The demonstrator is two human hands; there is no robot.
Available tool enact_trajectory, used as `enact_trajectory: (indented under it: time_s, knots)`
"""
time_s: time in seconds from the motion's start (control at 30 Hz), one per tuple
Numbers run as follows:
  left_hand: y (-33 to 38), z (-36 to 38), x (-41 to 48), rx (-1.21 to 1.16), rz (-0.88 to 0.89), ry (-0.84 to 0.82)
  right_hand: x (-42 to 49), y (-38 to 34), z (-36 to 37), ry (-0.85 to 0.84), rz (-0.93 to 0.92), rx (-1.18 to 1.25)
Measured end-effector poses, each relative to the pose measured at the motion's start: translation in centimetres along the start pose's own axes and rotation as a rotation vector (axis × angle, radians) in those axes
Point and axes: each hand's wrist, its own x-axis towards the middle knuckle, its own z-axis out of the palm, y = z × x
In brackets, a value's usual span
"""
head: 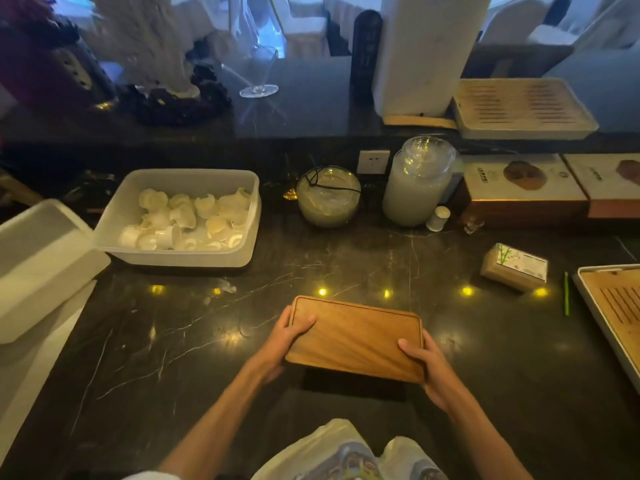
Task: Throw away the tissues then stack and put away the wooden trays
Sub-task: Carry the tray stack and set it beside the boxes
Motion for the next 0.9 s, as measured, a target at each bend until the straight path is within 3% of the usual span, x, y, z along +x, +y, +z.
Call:
enact_trajectory:
  time_s: [0.1, 0.3, 0.4, 0.53, 0.67, 0.77, 0.9]
  knots:
    - [-0.1, 2.3, -1.4, -0.106, -0.089, -0.023, -2.8, 0.1, -0.9, 0.029, 0.027, 0.043]
    - [1.3, 6.5, -2.7, -0.01, -0.086, -0.112, -9.1, 0.3, -3.3, 0.082, 0.024, 0.117]
    - [1.5, 8.9, -2.9, 0.064, -0.127, -0.193, -12.8, 1.0, -5.2, 0.11, 0.038, 0.298]
    - [1.5, 13.5, -3.2, 0.192, -0.2, -0.371, -18.8, 2.0, -7.7, 0.226, -0.01, 0.473]
    - [1.2, 20.5, -4.5, 0.324, -0.209, -0.588, -25.3, 2.4, -12.1, 0.312, -0.099, 0.328]
    - [-0.1, 25.9, -6.0, 0.412, -0.262, -0.708, -30.6, 3.6, -16.1, 0.233, 0.012, 0.183]
    - [-2.8, 32.6, -8.3, 0.542, -0.33, -0.806, -37.6, 6.9, -21.8, 0.098, 0.011, 0.274]
